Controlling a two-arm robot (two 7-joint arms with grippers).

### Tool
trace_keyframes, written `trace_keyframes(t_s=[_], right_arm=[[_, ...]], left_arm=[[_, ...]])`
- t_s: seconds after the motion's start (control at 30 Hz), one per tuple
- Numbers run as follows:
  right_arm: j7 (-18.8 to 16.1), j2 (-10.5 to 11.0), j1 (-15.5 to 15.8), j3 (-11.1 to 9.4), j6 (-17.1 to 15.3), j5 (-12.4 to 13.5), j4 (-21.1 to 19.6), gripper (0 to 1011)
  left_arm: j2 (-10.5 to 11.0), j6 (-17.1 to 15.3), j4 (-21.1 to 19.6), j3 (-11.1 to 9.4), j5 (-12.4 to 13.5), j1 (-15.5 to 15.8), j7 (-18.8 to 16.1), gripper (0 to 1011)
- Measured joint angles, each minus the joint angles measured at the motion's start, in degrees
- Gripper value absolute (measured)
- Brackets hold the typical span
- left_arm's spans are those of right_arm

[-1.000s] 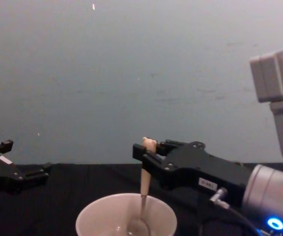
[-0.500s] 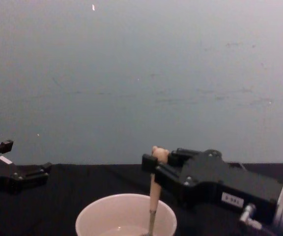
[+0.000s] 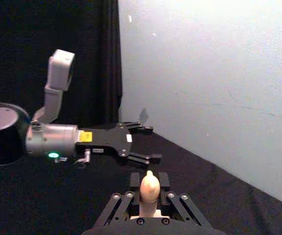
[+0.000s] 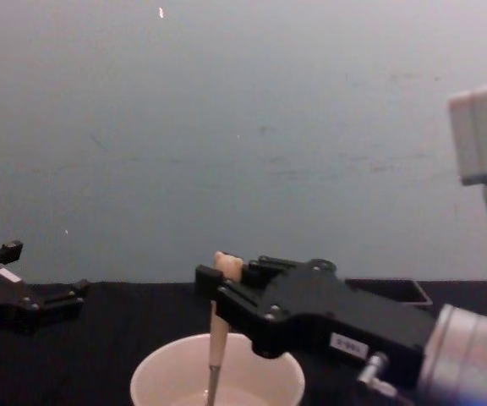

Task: Pick up the stirring spoon with one hand, stir inside the cup, then place it back in its original position.

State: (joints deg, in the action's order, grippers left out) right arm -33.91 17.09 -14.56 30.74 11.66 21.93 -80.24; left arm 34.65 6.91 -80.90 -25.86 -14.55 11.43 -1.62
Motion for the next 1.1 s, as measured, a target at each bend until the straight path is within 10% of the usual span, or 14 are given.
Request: trace_keyframes(t_s=[0.37,1.1], right_arm=[[3.4,-3.4,-3.7,-0.9,0.9,-2.0,5.8,214],[3.5,-3.3,-3.4,-2.6,0.5,-2.2,6.4,214]], left_arm=[[0.0,0.0,0.0,0.0,0.0,0.0,0.0,1001],[0.0,0.0,0.0,0.0,0.0,0.0,0.0,1001]])
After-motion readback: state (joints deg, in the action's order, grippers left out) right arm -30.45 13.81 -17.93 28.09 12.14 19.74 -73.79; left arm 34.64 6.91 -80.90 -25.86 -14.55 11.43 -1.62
